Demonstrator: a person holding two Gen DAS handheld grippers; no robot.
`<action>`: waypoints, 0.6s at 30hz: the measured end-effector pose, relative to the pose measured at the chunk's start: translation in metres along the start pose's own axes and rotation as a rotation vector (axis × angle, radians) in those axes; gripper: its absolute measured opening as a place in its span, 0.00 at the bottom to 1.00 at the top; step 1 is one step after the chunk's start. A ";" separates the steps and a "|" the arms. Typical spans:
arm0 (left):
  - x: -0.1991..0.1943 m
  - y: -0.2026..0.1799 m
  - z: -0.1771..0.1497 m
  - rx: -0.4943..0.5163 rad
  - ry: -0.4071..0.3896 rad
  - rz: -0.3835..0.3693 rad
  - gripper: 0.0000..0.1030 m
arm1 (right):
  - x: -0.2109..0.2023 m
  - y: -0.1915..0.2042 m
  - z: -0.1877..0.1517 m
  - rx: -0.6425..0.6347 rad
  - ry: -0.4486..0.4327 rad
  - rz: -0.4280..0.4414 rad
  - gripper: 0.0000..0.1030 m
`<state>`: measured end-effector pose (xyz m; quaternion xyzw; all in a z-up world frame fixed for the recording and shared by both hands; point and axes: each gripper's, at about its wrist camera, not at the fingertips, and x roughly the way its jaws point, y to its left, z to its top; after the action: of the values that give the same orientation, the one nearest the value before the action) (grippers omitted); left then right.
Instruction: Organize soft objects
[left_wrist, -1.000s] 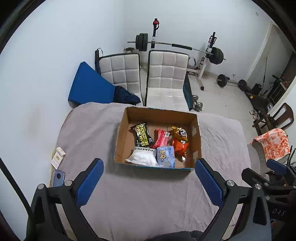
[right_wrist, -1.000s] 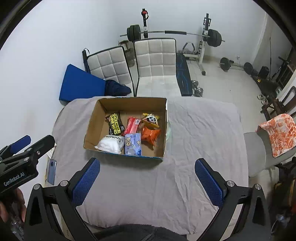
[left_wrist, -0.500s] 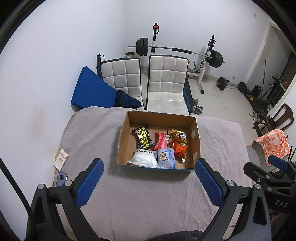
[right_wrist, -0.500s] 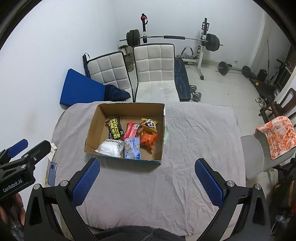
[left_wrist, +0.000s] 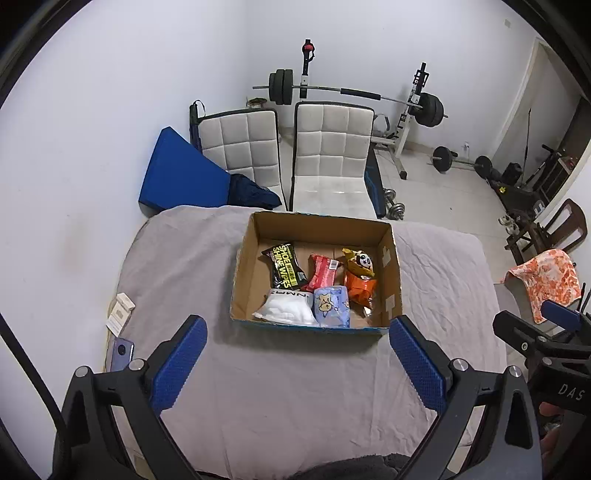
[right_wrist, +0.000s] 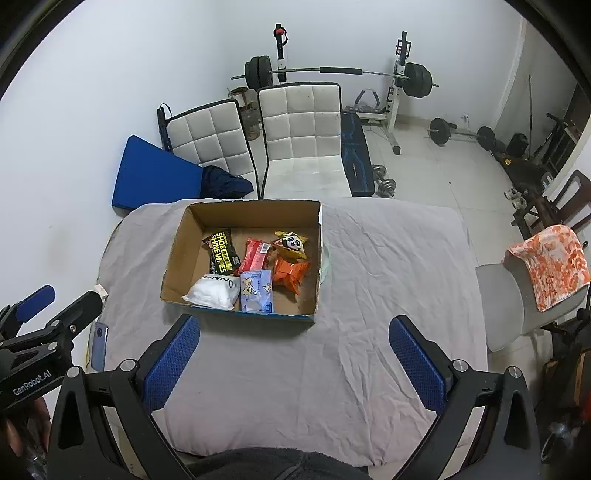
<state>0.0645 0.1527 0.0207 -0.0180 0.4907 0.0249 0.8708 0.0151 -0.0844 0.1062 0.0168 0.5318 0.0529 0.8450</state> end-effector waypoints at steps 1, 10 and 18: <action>0.000 0.000 0.000 0.001 0.000 0.005 0.98 | 0.001 -0.001 0.000 0.002 0.003 -0.002 1.00; 0.003 0.001 0.000 -0.001 0.003 0.010 0.98 | 0.010 -0.006 -0.004 0.009 0.024 -0.011 1.00; 0.004 -0.001 0.001 0.004 0.001 0.009 0.98 | 0.008 -0.006 -0.004 0.008 0.011 -0.024 1.00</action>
<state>0.0675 0.1522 0.0181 -0.0141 0.4911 0.0276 0.8706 0.0150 -0.0901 0.0971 0.0137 0.5368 0.0409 0.8426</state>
